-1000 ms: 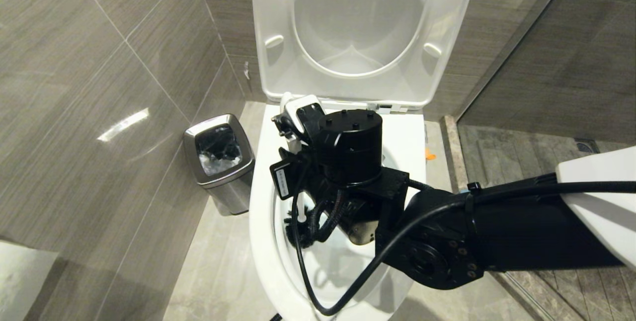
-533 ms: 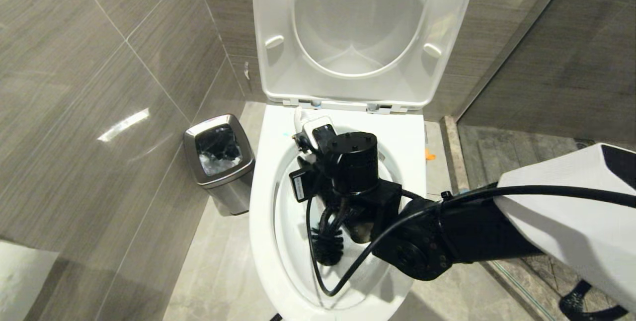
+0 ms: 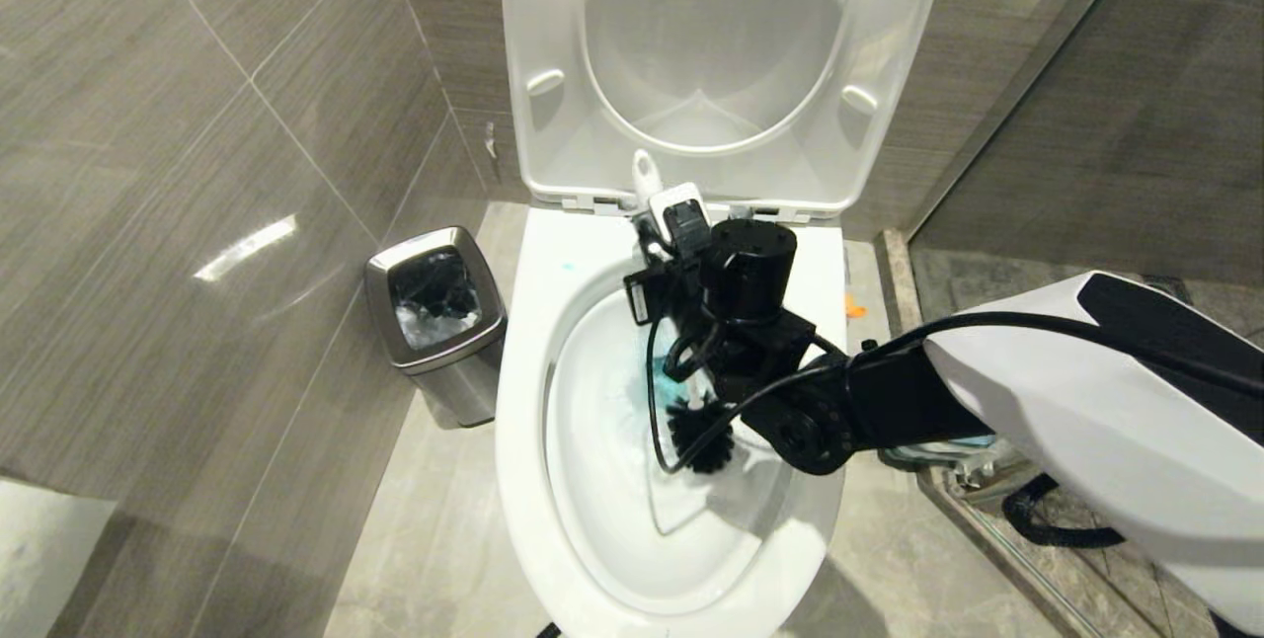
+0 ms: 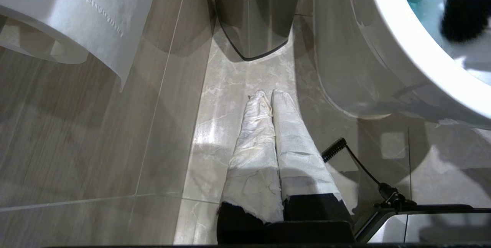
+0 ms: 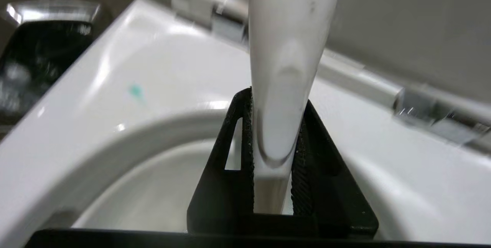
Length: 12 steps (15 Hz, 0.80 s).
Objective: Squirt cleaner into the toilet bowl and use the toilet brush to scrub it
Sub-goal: Scrub the toilet bowl
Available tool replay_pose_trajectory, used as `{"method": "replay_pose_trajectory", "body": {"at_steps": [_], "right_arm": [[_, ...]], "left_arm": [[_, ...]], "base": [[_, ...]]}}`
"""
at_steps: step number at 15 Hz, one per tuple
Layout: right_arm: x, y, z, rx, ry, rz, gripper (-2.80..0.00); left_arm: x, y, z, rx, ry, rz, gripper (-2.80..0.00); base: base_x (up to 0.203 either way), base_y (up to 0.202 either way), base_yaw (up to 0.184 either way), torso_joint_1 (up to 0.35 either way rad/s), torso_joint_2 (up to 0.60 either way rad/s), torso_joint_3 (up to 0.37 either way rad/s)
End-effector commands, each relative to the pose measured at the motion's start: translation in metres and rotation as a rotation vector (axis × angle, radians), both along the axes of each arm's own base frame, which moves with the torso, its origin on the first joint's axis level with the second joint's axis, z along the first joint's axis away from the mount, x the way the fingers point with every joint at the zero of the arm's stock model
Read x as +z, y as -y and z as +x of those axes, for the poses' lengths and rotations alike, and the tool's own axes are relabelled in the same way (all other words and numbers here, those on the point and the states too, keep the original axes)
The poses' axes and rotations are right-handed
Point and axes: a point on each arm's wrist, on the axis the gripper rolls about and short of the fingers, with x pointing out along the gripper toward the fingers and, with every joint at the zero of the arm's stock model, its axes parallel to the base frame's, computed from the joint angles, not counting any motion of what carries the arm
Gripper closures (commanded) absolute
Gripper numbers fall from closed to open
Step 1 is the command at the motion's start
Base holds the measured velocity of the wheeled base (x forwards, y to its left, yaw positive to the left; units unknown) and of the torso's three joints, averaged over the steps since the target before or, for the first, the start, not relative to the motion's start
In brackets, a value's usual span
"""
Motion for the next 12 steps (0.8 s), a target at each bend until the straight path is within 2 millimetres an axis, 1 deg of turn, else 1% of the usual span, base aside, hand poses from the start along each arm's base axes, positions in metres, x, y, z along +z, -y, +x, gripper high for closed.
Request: {"method": "replay_pose_trajectory", "body": {"at_steps": [1, 3, 4, 5, 8, 12], "right_arm": [[0.030, 0.000, 0.011, -0.019, 0.102, 0.067, 0.00], [0.055, -0.001, 0.016, -0.022, 0.188, 0.108, 0.00], [0.064, -0.003, 0.018, -0.018, 0.228, 0.117, 0.00], [0.066, -0.006, 0.020, -0.013, 0.255, 0.120, 0.00], [0.051, -0.017, 0.021, 0.007, 0.325, 0.122, 0.00], [0.025, -0.033, 0.004, 0.055, 0.292, 0.100, 0.00]], "left_arm": [[0.000, 0.000, 0.000, 0.001, 0.000, 0.000, 0.00], [0.000, 0.000, 0.000, 0.001, 0.000, 0.000, 0.00], [0.000, 0.000, 0.000, 0.001, 0.000, 0.000, 0.00], [0.000, 0.000, 0.000, 0.001, 0.000, 0.000, 0.00], [0.000, 0.000, 0.000, 0.001, 0.000, 0.000, 0.00], [0.000, 0.000, 0.000, 0.001, 0.000, 0.000, 0.00]], "base": [[0.000, 0.000, 0.000, 0.000, 0.00, 0.000], [0.000, 0.000, 0.000, 0.000, 0.00, 0.000], [0.000, 0.000, 0.000, 0.000, 0.00, 0.000], [0.000, 0.000, 0.000, 0.000, 0.00, 0.000], [0.000, 0.000, 0.000, 0.000, 0.00, 0.000], [0.000, 0.000, 0.000, 0.000, 0.00, 0.000]]}}
